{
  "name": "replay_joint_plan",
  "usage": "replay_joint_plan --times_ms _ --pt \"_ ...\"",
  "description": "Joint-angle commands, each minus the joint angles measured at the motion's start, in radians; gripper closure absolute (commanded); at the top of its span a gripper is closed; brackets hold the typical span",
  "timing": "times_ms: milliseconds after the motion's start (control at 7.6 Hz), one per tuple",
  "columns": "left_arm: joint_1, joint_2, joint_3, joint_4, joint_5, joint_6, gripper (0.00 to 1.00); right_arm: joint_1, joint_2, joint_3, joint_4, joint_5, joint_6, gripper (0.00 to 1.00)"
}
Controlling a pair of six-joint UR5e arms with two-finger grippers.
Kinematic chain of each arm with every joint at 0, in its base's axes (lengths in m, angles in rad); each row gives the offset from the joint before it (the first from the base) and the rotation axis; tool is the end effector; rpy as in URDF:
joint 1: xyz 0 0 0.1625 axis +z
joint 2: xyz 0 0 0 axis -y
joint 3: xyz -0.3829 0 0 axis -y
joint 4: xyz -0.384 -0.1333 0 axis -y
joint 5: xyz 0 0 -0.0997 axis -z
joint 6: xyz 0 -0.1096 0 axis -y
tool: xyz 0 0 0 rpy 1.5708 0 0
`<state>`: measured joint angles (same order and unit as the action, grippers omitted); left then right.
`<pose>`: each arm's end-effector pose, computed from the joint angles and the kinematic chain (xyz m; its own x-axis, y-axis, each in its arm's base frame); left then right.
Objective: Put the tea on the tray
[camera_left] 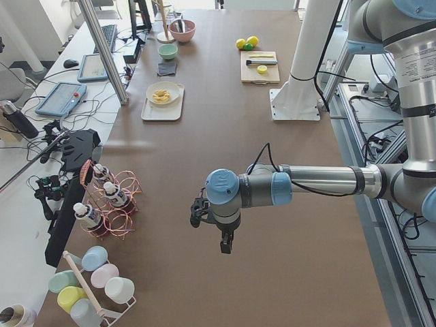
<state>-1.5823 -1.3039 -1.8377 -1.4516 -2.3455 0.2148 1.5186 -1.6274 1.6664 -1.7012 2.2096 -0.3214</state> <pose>-0.0609 -0.3720 0.6215 0.6997 0.1223 -0.7039 -0.1409 0.9895 0.0319 0.0442 -0.4562 0.6265 0.7469 -0.3023 0.5922 0.3034 0.9475 0.1010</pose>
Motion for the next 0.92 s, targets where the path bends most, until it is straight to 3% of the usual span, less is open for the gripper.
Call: replay_joint_plan --times_ms 0,789 --pt "0.002 0.002 0.001 0.002 0.011 0.0 0.02 0.0 0.0 0.004 0.0 -0.001 -0.001 0.0" --pt "-0.005 -0.002 -0.009 -0.003 0.0 0.002 0.02 0.0 -0.002 0.009 0.0 0.004 -0.001 0.0"
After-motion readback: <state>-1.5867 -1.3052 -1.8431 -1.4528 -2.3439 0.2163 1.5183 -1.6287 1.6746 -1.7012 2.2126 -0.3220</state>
